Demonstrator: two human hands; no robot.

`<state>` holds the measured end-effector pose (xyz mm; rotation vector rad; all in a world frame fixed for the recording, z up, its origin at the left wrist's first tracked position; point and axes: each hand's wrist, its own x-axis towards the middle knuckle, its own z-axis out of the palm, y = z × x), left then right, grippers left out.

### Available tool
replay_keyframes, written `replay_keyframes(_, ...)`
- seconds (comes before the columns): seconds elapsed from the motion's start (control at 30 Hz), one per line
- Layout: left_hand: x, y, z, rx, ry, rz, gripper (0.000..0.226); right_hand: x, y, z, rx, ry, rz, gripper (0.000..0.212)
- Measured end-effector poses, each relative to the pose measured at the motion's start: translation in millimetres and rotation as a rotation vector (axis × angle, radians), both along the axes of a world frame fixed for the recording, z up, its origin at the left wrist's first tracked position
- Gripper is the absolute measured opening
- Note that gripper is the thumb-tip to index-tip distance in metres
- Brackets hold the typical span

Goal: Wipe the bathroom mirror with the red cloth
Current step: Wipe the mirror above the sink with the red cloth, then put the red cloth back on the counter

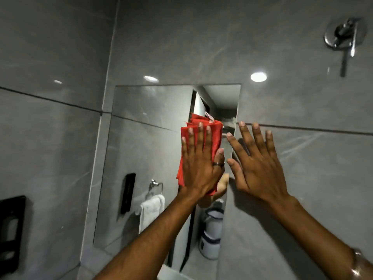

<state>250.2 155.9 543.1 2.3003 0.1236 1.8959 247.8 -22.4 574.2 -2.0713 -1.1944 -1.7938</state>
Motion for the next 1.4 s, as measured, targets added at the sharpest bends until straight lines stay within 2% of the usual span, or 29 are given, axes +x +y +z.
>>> replay_keyframes(0.1,-8.6,-20.2,-46.1,0.054,0.073,-0.077,0.077,-11.4,-8.7,-36.0,-0.029,0.031,0.034,0.067)
replay_keyframes(0.23,-23.3,-36.5,-119.9,0.123,0.127,-0.2,0.079,-28.6,-20.9,-89.6,-0.098,0.18,0.028,0.067)
replay_keyframes(0.33,-42.2,-44.3,-168.3,0.071,0.258,-0.312,0.081,-43.7,-32.4,-125.9,-0.168,0.297,0.052,0.064)
replay_keyframes(0.43,-76.5,-51.9,-222.4,-0.08,0.472,-0.6,0.071,-56.4,-51.4,-168.5,-0.179,0.523,0.145,0.065)
replay_keyframes(0.47,-93.3,-56.6,-234.8,-0.212,0.575,-0.762,0.068,-60.1,-58.2,-181.0,-0.185,0.634,0.174,0.068)
replay_keyframes(0.53,-125.1,-68.1,-251.2,-0.639,0.768,-1.038,0.056,-67.9,-70.2,-203.4,-0.188,0.915,0.265,0.076)
replay_keyframes(0.6,-144.7,-76.2,-275.9,-1.088,0.896,-1.07,0.031,-78.0,-83.0,-230.5,-0.12,1.346,0.416,0.079)
replay_keyframes(0.63,-153.3,-82.3,-300.5,-1.315,0.964,-1.074,0.03,-84.4,-94.1,-253.1,-0.091,1.559,0.453,0.076)
replay_keyframes(0.7,-171.5,-92.7,-338.3,-1.621,1.125,-1.001,0.024,-93.3,-114.4,-298.2,-0.091,1.844,0.406,0.062)
replay_keyframes(0.77,-186.5,-110.5,-370.8,-1.748,1.208,-1.0,0.03,-99.3,-134.2,-348.8,-0.03,2.022,0.259,0.045)
replay_keyframes(0.87,-192.5,-134.4,-409.8,-2.082,1.181,-1.017,0.049,-113.8,-160.6,-417.7,0.165,2.098,0.051,0.032)
replay_keyframes(0.93,-192.3,-149.7,-444.1,-2.202,1.171,-0.994,0.068,-126.4,-184.2,-464.4,0.346,2.17,-0.071,0.022)
replay_keyframes(1.03,-198.4,-170.3,-501.4,-2.211,1.333,-0.838,0.061,-140.9,-223.4,-534.6,0.719,2.275,-0.23,0.019)
replay_keyframes(1.13,-203.5,-189.1,-546.7,-1.978,1.629,-0.637,0.042,-152.5,-244.2,-591.8,0.947,2.34,-0.382,0.03)
replay_keyframes(1.23,-201.2,-206.5,-588.4,-1.683,1.713,-0.386,0.046,-156.2,-246.8,-636.6,0.973,2.375,-0.463,0.037)
replay_keyframes(1.3,-195.7,-210.9,-618.0,-1.604,1.68,-0.258,0.045,-154.3,-244.2,-663.9,0.926,2.402,-0.475,0.038)
replay_keyframes(1.4,-189.0,-209.6,-648.3,-1.504,1.649,-0.187,0.037,-149.8,-236.1,-686.4,0.815,2.4,-0.544,0.042)
